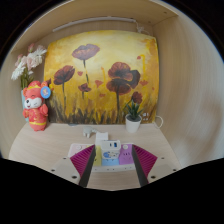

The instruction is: Unplug charger

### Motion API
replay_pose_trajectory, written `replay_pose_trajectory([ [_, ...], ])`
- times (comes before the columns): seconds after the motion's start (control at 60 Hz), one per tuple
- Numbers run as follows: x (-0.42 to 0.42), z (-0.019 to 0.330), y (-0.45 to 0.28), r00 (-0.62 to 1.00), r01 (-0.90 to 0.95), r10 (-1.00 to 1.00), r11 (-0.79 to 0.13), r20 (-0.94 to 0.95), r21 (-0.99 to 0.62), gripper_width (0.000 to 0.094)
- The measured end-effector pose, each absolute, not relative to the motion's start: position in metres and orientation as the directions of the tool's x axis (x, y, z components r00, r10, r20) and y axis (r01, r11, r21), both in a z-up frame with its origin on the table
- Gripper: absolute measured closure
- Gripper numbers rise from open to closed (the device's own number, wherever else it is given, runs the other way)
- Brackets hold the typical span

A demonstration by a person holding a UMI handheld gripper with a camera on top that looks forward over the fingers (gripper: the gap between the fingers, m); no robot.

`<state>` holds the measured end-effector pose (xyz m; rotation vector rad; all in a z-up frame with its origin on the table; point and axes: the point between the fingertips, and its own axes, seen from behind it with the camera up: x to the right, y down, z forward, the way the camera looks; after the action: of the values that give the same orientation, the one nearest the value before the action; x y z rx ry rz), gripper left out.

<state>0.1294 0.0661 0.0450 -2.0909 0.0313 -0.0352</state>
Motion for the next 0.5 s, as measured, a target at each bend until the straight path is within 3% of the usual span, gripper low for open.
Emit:
replay_pose_trajectory([
  [0.05, 0.131, 0.04, 0.078, 0.999, 0.001, -0.028, -0.5, 0.017, -0.866, 0.0331],
  [0.133, 0.119, 0.03, 0.085, 1.0, 0.005, 0.022, -0.509, -0.007, -0.861, 0.0614],
  [0.283, 0.119, 0.031, 0.085, 1.0, -0.015, 0.014, -0.503, -0.025, -0.864, 0.064],
  [0.5, 0.12, 0.04, 0.09, 0.999, -0.011, 0.031, -0.593, -0.036, -0.805, 0.0723],
])
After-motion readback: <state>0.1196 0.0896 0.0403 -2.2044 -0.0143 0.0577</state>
